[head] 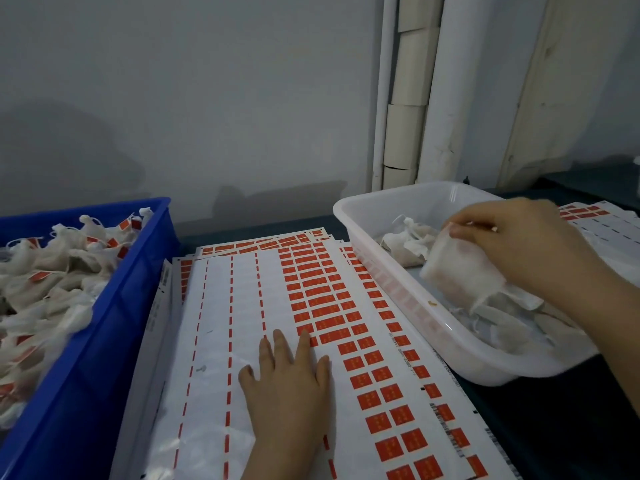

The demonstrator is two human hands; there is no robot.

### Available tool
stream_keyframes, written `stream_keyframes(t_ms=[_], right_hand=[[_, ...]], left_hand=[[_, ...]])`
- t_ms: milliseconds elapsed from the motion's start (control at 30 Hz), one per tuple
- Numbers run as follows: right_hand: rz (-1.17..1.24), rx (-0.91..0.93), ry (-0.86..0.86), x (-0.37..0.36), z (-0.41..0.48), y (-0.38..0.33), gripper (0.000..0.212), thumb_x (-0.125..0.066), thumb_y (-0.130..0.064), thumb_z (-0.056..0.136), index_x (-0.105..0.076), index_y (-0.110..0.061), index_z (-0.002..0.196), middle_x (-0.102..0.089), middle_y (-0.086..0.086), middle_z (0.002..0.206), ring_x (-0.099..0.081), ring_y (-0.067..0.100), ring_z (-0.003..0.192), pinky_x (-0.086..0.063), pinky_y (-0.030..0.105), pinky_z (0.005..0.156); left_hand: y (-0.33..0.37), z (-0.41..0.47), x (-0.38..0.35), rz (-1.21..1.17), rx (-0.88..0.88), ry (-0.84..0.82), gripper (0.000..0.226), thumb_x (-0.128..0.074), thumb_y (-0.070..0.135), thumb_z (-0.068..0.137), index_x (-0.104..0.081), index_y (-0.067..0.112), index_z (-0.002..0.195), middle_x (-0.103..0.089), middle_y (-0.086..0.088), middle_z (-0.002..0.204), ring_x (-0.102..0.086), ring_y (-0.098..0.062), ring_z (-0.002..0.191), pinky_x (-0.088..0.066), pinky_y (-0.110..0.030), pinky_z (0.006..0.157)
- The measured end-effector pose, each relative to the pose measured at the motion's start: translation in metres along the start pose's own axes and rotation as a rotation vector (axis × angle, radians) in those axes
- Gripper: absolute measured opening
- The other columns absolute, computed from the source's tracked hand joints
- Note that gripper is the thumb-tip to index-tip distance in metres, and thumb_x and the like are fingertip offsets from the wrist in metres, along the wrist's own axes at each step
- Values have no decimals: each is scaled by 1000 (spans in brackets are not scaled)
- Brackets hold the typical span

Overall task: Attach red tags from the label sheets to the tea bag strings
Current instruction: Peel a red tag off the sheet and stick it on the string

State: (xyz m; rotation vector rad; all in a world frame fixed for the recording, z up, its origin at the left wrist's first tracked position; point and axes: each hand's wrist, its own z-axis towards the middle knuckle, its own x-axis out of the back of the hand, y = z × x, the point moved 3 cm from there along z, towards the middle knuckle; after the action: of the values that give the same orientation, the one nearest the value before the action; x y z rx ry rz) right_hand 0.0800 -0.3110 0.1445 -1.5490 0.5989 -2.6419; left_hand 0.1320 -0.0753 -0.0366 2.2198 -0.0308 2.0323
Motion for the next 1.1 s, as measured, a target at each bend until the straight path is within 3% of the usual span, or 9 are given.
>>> stream_keyframes(t_ms=[167,233,333,467,533,600,667,800,1100], right_hand=[[209,197,122,22,4,-52,18,-54,-32,87,-65,-39,101,-61,-9,99,-47,12,84,-40,23,73],[309,295,64,17,1,-75,17,-55,-31,86,-62,-46,90,-58,-21,91,-51,2,78,-39,10,64],[516,378,-112,-9,0,-105,25,-54,-29,86,-56,-53,78,-50,-35,80,-51,-17,79,-40,-4,57],[499,389,-316,-91,-1,-120,24,-53,-28,90,-58,-51,86,-55,-28,94,-55,-5,90,-43,0,72],[388,169,-456,-131,-11,-128,19,-52,-28,91,-55,-44,101,-55,-19,109,-53,1,110,-41,10,94],[485,323,-302,-139,-7,-126,20,-57,-32,87,-51,-50,86,-50,-37,99,-54,-12,94,-41,0,79],[596,202,-206,-139,-6,-113,8,-51,-47,81,-50,-54,77,-41,-45,82,-50,-16,74,-34,-3,61],[723,75,-249,-157,-17,-93,27,-40,-62,69,-56,-44,80,-53,-36,69,-57,-5,62,-35,4,55],[899,29,-307,-157,-27,-84,7,-56,-36,82,-63,-35,79,-65,-24,70,-62,-3,68,-40,0,50]], left_hand=[[-6,8,15,-35,-51,-127,79,-17,73,83,7,36,148,10,-2,159,2,-28,146,-8,-58,113],[-14,11,39,-215,-45,-30,72,-21,68,86,-5,36,148,0,2,160,-10,-23,146,-16,-52,114],[-24,13,75,-905,-90,82,69,-15,71,77,-40,39,134,-37,11,148,-42,-4,127,-32,-33,107],[-25,12,84,-1648,-310,-312,90,-50,89,40,-61,29,106,-67,-3,118,-67,-22,100,-58,-35,80],[-29,11,74,-1521,-376,-343,74,-77,72,37,-67,29,97,-72,4,101,-69,-17,93,-58,-33,77],[-31,10,59,-1317,-359,-320,39,-82,43,61,-68,30,95,-72,11,94,-69,-10,90,-57,-27,77],[-37,12,50,-1258,-268,-280,32,-80,32,70,-66,30,99,-71,15,94,-68,-8,90,-57,-25,79],[-45,17,44,-1299,-176,-186,31,-77,36,73,-65,31,101,-71,18,95,-68,-8,90,-56,-25,79],[-48,16,46,-1346,-115,-122,53,-59,67,59,-60,39,103,-66,26,92,-66,-7,88,-54,-19,68]])
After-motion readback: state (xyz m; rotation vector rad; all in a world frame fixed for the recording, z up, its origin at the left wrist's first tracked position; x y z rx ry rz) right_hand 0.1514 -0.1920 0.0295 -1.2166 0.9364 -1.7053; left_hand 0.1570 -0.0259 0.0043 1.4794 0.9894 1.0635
